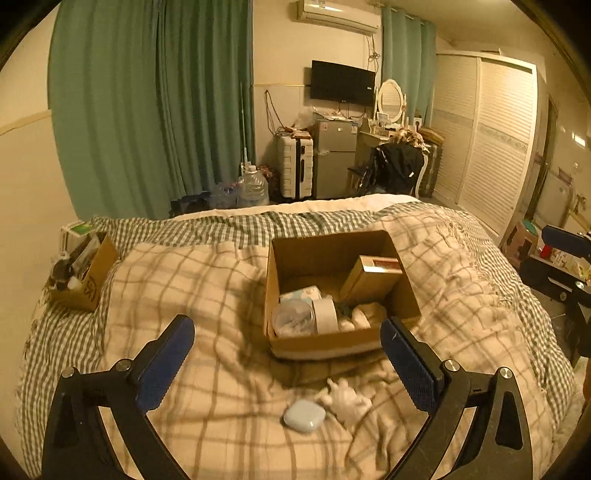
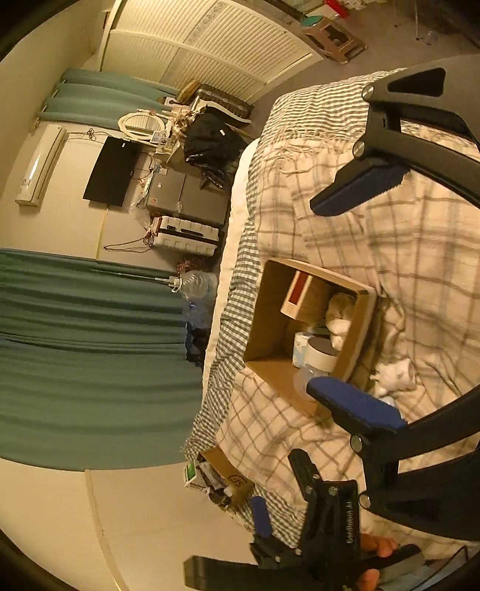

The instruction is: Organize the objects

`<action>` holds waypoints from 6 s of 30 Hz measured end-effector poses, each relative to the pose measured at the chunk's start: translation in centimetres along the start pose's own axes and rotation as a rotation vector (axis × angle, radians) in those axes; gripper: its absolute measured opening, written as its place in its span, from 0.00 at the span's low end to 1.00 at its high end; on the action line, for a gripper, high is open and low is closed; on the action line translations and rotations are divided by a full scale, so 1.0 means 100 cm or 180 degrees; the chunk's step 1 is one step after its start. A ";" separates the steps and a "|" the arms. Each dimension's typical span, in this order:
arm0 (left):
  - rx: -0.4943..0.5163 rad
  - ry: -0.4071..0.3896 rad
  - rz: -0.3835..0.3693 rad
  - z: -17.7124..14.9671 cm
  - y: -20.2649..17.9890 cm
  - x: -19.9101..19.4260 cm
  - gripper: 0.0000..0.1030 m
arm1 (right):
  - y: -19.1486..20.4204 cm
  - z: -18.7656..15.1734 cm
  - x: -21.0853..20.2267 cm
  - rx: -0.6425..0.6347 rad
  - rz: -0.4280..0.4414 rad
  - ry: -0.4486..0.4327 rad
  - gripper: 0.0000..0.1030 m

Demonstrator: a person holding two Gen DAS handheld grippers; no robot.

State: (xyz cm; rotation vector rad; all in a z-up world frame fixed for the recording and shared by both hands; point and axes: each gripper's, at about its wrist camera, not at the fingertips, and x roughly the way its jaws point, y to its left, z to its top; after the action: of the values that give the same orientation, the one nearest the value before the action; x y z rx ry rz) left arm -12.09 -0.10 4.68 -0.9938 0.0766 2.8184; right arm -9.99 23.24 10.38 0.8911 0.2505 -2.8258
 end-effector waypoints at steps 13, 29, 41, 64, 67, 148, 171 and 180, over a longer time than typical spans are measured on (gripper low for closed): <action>-0.0255 0.0409 0.0248 -0.076 -0.001 0.059 1.00 | 0.034 -0.081 0.067 -0.0076 -0.0265 0.0217 0.98; 0.0316 0.1234 0.0442 -0.130 -0.040 0.158 0.83 | 0.013 -0.128 0.134 0.0269 -0.0084 0.0797 0.98; 0.0192 0.1177 0.0266 -0.136 -0.041 0.134 0.57 | 0.016 -0.130 0.131 0.0228 -0.0109 0.0783 0.98; -0.0426 0.0709 0.0205 -0.117 0.047 0.093 0.57 | 0.104 -0.139 0.214 -0.0432 0.0264 0.1558 0.84; -0.0413 0.0729 0.0203 -0.119 0.045 0.094 0.57 | 0.103 -0.140 0.214 -0.0388 0.0332 0.1588 0.72; -0.0071 -0.0283 -0.0335 0.062 -0.023 0.066 1.00 | -0.039 0.019 0.077 0.0155 -0.0015 0.0207 0.72; -0.0228 -0.1282 0.0278 0.010 -0.015 -0.095 1.00 | -0.010 -0.008 -0.064 0.0488 -0.0621 -0.0818 1.00; -0.0238 -0.0995 0.0264 -0.063 -0.024 -0.032 1.00 | 0.003 -0.072 -0.005 0.0423 -0.0690 -0.0768 1.00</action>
State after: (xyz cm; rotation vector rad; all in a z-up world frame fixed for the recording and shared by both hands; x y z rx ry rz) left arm -5.35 1.27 1.77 -0.5634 -0.0244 3.0341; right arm -5.62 24.54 4.84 0.5663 0.1349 -3.1465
